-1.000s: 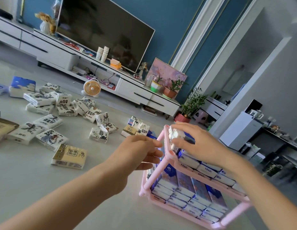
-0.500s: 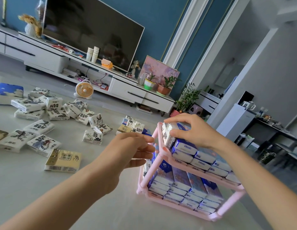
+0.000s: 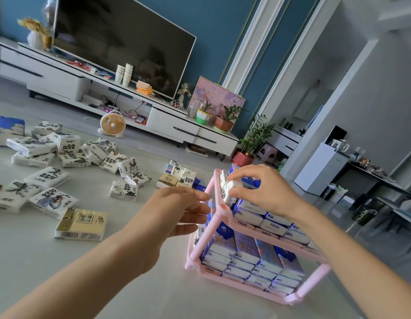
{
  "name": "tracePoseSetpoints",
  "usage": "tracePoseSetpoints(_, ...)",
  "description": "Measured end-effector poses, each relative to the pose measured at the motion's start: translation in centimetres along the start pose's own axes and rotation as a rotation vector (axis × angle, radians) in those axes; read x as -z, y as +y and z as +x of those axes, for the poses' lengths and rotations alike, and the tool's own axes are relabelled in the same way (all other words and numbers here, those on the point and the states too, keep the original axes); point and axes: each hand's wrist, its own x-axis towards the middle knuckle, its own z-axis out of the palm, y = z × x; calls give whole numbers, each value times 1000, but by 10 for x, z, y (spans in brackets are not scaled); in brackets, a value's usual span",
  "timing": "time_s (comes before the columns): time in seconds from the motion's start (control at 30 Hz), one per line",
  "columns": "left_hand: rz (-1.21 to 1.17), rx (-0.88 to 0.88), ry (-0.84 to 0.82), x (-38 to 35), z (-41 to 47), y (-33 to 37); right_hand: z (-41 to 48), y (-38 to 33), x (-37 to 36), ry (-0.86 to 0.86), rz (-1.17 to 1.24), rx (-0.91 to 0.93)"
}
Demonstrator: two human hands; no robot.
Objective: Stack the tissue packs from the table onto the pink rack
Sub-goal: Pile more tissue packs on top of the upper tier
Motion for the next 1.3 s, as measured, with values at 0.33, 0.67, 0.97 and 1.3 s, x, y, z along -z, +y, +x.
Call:
tracePoseSetpoints(0.33,7,-5,1,1,0,-1,-1,-1,-9,-46,-33,-52)
tracePoseSetpoints(0.67,463,-401,93,-8,2,-5,-46,14,8,1,89,-48)
tracePoseSetpoints(0.97,733,-364,-76,-55,59,-26,-62,26,-14,-86,-313,43)
tracePoseSetpoints(1.3,664,-396,-81,-65,57,-28,-65,26,-19,63,-155,123)
